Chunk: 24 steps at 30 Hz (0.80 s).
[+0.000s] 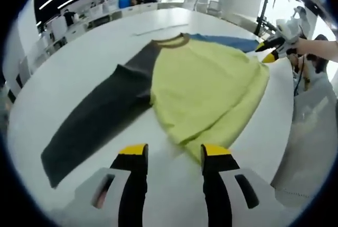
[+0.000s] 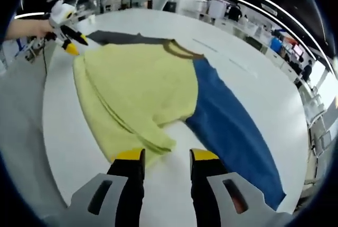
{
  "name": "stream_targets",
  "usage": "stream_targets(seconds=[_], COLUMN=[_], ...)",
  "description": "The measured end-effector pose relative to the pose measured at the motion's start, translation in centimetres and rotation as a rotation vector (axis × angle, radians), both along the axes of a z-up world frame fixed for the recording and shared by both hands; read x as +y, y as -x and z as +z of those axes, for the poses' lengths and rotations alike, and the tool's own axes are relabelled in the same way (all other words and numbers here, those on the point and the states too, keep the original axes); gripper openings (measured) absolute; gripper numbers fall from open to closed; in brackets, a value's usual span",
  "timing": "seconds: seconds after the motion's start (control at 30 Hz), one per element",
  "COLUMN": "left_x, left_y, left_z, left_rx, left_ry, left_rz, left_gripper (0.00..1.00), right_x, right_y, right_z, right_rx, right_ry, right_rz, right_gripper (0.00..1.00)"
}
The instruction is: Fold the garment on the visible template until the final outline fits inside the template.
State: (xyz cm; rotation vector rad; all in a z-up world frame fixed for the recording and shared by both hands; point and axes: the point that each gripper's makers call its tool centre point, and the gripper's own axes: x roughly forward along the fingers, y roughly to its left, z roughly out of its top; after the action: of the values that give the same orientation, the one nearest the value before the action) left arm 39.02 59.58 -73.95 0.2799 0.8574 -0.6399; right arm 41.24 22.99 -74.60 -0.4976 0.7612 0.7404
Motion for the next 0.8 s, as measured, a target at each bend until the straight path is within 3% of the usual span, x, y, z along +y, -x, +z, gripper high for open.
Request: stream_targets(seconds=[0.4,0.8], left_x=[-0.6,-1.2], left_y=[-0.1,-0.5], left_z=[-0.5,-0.7], left_rx=[0.004,0.009], left_ry=[-0.020,-0.009], left_rz=[-0.025,-0.018], left_gripper=[0.35,0.26], right_x=[0.3,1.1], right_y=[-0.3,-1.0], right_z=[-0.5,-0.9], right_rx=[-0.012,-0.032], right_ry=[0.027,0.008], right_rz=[0.040,0.062], right_gripper=[0.30,0.23])
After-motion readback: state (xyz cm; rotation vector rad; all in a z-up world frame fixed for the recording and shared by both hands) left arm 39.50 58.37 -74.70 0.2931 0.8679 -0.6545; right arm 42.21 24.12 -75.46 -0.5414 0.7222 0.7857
